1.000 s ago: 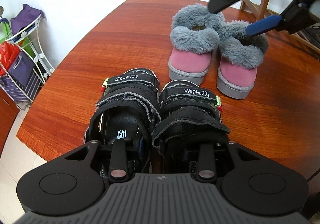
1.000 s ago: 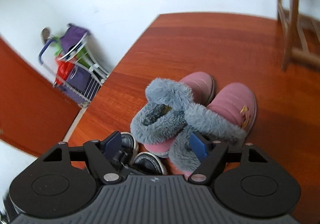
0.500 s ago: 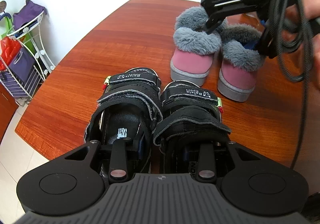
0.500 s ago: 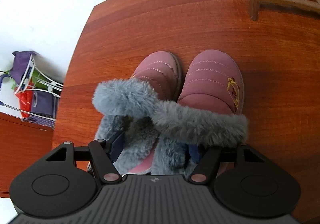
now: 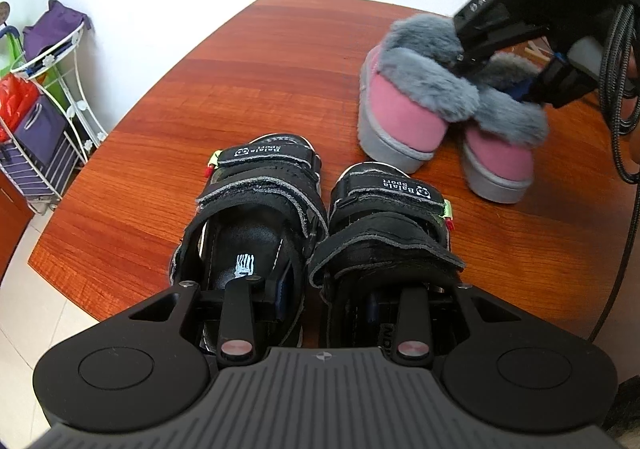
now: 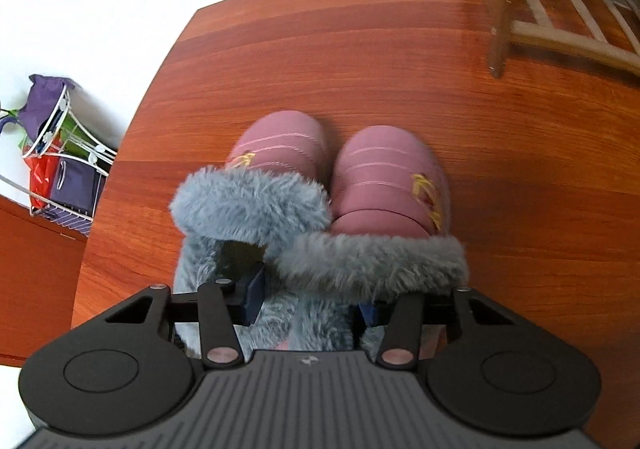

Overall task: Organize scattered shoes
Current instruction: 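Grasp both pink fur slippers with the right tool while the left tool holds the black sandals, then carry the pink slippers toward the rack with the right tool while the left tool holds the sandals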

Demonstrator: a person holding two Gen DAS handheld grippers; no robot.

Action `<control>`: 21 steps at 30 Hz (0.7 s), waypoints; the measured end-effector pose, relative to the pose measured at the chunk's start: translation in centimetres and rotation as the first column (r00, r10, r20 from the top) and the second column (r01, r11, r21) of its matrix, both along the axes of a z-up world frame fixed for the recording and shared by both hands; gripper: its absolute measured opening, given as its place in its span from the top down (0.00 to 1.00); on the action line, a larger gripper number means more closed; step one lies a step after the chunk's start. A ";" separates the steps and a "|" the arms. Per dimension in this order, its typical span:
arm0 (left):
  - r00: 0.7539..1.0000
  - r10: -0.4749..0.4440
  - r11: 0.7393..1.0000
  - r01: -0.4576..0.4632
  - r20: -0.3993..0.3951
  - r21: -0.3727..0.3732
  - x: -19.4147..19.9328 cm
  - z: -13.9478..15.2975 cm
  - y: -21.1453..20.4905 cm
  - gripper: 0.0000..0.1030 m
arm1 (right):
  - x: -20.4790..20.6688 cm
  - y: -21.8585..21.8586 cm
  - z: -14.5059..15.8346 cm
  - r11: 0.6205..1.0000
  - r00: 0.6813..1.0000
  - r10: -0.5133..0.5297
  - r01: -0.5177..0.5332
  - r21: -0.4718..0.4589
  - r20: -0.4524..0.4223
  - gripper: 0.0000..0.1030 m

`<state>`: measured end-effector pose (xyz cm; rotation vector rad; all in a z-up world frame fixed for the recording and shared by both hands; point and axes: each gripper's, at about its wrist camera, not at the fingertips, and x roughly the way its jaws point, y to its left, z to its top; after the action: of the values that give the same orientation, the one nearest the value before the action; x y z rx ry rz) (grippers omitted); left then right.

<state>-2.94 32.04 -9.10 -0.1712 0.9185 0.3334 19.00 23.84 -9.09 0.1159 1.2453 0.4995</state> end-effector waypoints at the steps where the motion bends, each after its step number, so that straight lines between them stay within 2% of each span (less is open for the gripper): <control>1: 1.000 0.001 1.000 -0.001 0.000 0.000 0.0 0.0 0.0 0.62 | 0.3 -0.2 -0.1 1.000 1.000 -0.004 0.004 0.005 -0.009 0.46; 7: 1.000 0.005 1.000 -0.005 -0.004 -0.001 0.1 0.0 0.0 0.62 | 0.8 0.7 -0.5 1.000 1.000 0.003 -0.003 0.021 -0.009 0.35; 11: 1.000 0.008 1.000 -0.008 -0.006 0.000 0.0 0.1 -0.1 0.62 | 1.4 0.7 0.1 1.000 0.998 0.025 -0.024 -0.009 0.053 0.52; 15: 1.000 0.012 1.000 -0.012 -0.004 -0.001 0.0 0.1 -0.1 0.62 | 2.9 -0.2 0.6 0.999 0.997 0.040 -0.038 -0.028 0.070 0.52; 18: 1.000 0.018 1.000 -0.018 -0.003 -0.001 0.0 0.0 -0.2 0.62 | 3.6 -0.6 0.8 0.995 0.992 0.089 -0.085 -0.045 0.087 0.51; 21: 1.000 0.019 1.000 -0.019 -0.003 0.000 0.0 0.1 -0.2 0.62 | 3.9 -0.4 0.9 0.988 0.984 0.153 -0.149 -0.050 0.091 0.43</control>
<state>-2.92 31.84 -9.02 -0.1801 0.9206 0.3516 22.94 23.47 -8.21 -0.0391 1.1760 0.6021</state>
